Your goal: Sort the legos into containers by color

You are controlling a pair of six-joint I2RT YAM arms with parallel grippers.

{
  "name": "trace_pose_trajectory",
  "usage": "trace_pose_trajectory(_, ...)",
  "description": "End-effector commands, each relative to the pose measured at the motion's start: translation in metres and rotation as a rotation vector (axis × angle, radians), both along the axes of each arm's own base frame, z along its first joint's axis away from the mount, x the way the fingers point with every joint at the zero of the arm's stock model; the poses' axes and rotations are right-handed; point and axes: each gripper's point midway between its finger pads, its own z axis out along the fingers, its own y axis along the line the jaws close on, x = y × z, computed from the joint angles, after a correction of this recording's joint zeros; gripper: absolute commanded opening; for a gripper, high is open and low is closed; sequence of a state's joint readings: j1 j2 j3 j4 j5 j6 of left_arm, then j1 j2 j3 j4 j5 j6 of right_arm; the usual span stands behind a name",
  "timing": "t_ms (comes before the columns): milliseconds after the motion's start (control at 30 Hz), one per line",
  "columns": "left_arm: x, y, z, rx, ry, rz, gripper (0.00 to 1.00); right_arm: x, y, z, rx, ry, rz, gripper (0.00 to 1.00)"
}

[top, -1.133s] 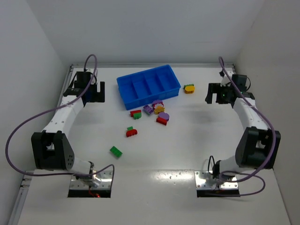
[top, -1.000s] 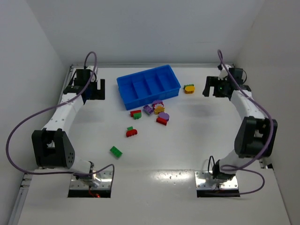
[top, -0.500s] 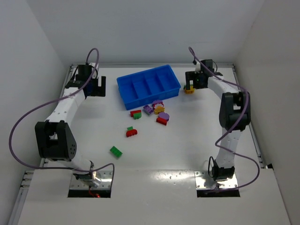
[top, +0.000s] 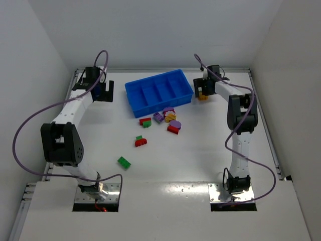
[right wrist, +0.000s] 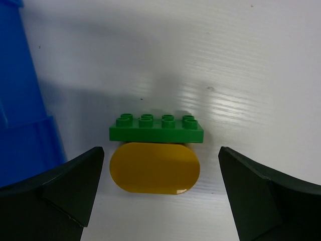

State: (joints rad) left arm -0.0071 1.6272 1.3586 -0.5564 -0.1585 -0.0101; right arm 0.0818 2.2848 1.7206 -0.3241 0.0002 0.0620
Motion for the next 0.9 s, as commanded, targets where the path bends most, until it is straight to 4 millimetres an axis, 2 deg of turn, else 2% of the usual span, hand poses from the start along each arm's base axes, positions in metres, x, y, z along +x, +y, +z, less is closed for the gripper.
trace_pose_trajectory(0, 0.008, 0.006, 0.012, 0.022, -0.026, 0.011, 1.00, 0.014, 0.016, 0.010, -0.002, -0.053, 0.036, 0.98)
trace_pose_trajectory(100, 0.008, 0.008, 0.013, 0.029, -0.025, 0.017, 1.00, 0.015, 0.022, 0.006, -0.002, -0.052, 0.045, 0.94)
trace_pose_trajectory(200, 0.009, 0.008, 0.009, 0.029, -0.016, 0.017, 1.00, 0.013, 0.025, 0.000, -0.011, -0.042, 0.047, 0.83)
trace_pose_trajectory(233, 0.011, 0.008, 0.012, 0.029, -0.025, 0.017, 1.00, 0.014, 0.025, -0.005, -0.011, -0.040, 0.047, 0.74)
trace_pose_trajectory(300, 0.011, 0.008, 0.012, 0.029, -0.025, 0.017, 1.00, 0.011, 0.023, -0.008, -0.014, -0.031, 0.034, 0.65)
trace_pose_trajectory(333, 0.011, 0.008, 0.012, 0.029, -0.025, 0.017, 1.00, 0.012, 0.023, -0.003, -0.014, -0.040, 0.033, 0.61)
trace_pose_trajectory(367, 0.011, 0.008, 0.012, 0.029, -0.025, 0.017, 1.00, 0.009, 0.021, -0.008, -0.023, -0.029, 0.027, 0.49)
trace_pose_trajectory(400, 0.011, 0.008, 0.012, 0.029, -0.025, 0.017, 1.00, 0.006, 0.021, -0.007, -0.023, -0.026, 0.027, 0.44)
trace_pose_trajectory(433, 0.011, 0.006, 0.012, 0.021, -0.025, 0.010, 1.00, 0.008, 0.021, 0.004, -0.021, -0.045, 0.026, 0.38)
trace_pose_trajectory(467, 0.011, 0.004, 0.012, 0.017, -0.024, -0.006, 1.00, 0.001, 0.015, 0.002, -0.023, -0.032, 0.017, 0.27)
trace_pose_trajectory(533, 0.013, -0.008, 0.011, -0.029, -0.023, -0.065, 1.00, -0.004, 0.008, 0.011, -0.033, -0.034, 0.018, 0.16)
trace_pose_trajectory(567, 0.013, -0.013, 0.010, -0.043, -0.022, -0.095, 1.00, -0.009, 0.001, 0.025, -0.041, -0.052, 0.021, 0.06)
trace_pose_trajectory(633, 0.011, -0.030, 0.014, -0.106, -0.027, -0.168, 1.00, -0.017, -0.003, 0.040, -0.043, -0.063, 0.027, 0.00)
trace_pose_trajectory(667, 0.011, -0.034, 0.014, -0.117, -0.027, -0.194, 1.00, -0.026, -0.011, 0.041, -0.044, -0.045, 0.016, 0.00)
trace_pose_trajectory(700, 0.010, -0.038, 0.018, -0.132, -0.036, -0.210, 1.00, -0.028, -0.011, 0.062, -0.050, -0.083, 0.024, 0.00)
trace_pose_trajectory(767, 0.012, -0.044, 0.022, -0.149, -0.046, -0.245, 0.98, -0.040, -0.025, 0.073, -0.052, -0.083, 0.013, 0.00)
trace_pose_trajectory(800, 0.014, -0.046, 0.026, -0.155, -0.057, -0.253, 0.97, -0.043, -0.024, 0.082, -0.057, -0.100, 0.036, 0.00)
trace_pose_trajectory(833, 0.011, -0.049, 0.025, -0.162, -0.047, -0.275, 0.97, -0.048, -0.028, 0.104, -0.057, -0.136, 0.045, 0.00)
trace_pose_trajectory(867, 0.011, -0.051, 0.028, -0.174, -0.048, -0.287, 0.97, -0.058, -0.026, 0.108, -0.055, -0.128, 0.077, 0.00)
